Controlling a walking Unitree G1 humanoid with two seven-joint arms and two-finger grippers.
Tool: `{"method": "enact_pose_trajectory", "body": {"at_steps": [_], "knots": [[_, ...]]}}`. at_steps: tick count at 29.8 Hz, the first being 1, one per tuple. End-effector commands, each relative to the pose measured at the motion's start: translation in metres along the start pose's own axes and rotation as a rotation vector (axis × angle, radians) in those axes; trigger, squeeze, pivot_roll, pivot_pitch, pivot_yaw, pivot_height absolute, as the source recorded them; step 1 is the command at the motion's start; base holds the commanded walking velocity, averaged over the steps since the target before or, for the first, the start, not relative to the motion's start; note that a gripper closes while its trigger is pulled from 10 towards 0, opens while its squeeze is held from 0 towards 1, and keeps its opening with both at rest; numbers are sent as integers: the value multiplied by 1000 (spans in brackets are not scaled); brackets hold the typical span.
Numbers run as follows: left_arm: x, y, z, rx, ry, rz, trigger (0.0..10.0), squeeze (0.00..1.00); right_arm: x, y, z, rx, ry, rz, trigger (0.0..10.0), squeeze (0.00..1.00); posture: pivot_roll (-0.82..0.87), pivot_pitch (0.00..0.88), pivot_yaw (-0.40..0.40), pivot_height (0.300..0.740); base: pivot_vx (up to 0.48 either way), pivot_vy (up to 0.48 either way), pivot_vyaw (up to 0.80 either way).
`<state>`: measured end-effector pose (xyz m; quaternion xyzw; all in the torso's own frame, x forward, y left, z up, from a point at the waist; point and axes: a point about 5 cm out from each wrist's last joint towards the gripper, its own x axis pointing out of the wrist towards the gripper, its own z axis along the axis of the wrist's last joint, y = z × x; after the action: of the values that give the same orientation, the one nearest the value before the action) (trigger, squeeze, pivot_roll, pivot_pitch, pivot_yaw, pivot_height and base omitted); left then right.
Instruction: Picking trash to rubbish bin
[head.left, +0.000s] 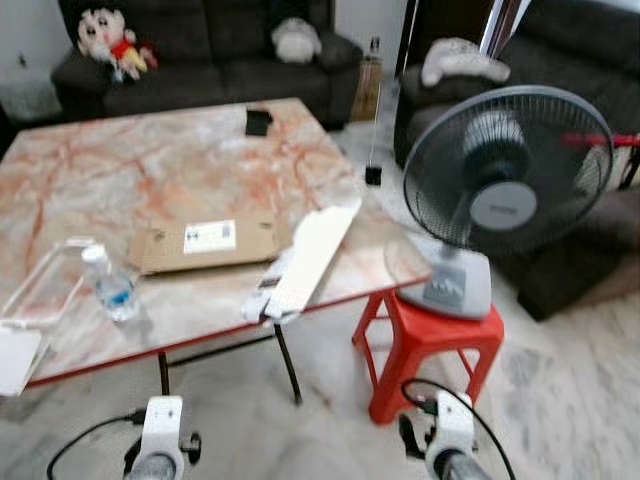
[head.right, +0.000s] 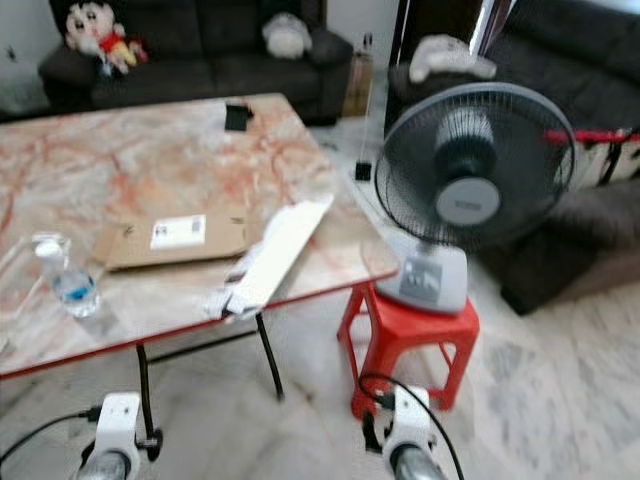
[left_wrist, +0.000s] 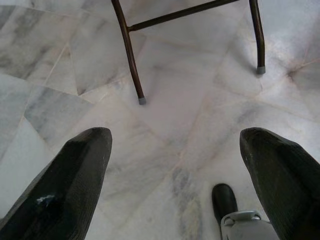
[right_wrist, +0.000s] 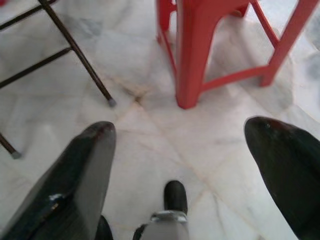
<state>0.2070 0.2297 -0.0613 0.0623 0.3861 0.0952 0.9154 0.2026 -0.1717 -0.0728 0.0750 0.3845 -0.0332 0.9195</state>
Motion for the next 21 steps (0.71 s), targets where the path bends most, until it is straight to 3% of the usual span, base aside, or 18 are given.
{"method": "enact_pose_trajectory", "body": {"at_steps": [1, 14, 21], "knots": [[2, -3, 8, 18, -26, -14, 10000, 0, 2, 2, 7, -2, -19, 10, 10000, 0, -11, 22, -6, 740, 0, 0, 0], [-2, 1, -9, -25, 19, 5, 10000, 0, 0, -3, 4, -24, -16, 6, 10000, 0, -11, 25, -10, 740, 0, 0, 0], [-2, 2, -7, -21, 19, 4, 10000, 0, 0, -2, 5, -14, -23, 4, 10000, 0, -12, 26, -6, 740, 0, 0, 766]]}}
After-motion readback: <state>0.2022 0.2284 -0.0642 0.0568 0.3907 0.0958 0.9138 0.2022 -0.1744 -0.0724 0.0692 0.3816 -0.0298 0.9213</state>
